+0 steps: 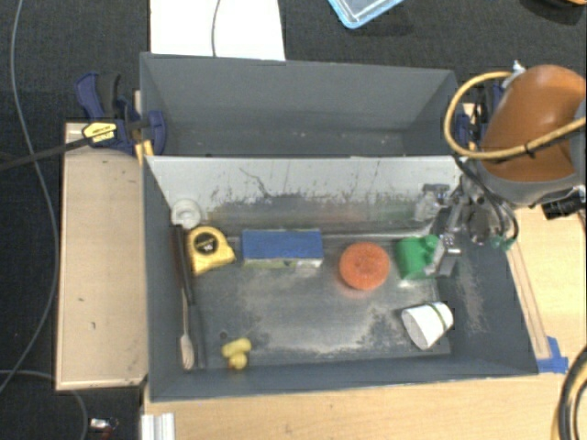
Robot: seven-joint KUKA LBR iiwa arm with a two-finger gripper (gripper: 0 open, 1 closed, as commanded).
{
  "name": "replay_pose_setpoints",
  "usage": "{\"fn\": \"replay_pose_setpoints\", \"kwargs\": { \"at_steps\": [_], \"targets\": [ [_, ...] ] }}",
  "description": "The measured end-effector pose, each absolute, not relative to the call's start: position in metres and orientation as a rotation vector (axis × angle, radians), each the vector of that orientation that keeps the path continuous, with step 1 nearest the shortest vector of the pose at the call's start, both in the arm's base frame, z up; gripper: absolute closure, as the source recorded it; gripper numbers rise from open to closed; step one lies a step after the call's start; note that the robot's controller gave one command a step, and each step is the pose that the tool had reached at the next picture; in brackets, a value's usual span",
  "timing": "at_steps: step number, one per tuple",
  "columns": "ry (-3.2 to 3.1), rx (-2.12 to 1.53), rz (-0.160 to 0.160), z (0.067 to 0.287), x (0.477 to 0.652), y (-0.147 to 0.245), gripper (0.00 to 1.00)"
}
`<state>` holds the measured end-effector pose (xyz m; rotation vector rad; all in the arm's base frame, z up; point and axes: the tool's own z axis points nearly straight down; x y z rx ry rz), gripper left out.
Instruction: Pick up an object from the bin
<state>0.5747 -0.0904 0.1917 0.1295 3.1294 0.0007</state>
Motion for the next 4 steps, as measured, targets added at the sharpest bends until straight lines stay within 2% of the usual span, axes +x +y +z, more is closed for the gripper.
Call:
{"fn": "replay_pose_setpoints", "kwargs": {
  "at_steps": [1,2,3,4],
  "targets": [
    [3.128,-0.016,0.0,0.155,0.58,-0.118,0.0],
    [3.131,-0.072,0.0,0.126,0.585,-0.067,0.0],
    [3.125,-0.084,0.001,0.147,0.589,-0.071,0.0],
    [3.129,0.029,0.003,0.107,0.587,-0.028,0.0]
  ]
}}
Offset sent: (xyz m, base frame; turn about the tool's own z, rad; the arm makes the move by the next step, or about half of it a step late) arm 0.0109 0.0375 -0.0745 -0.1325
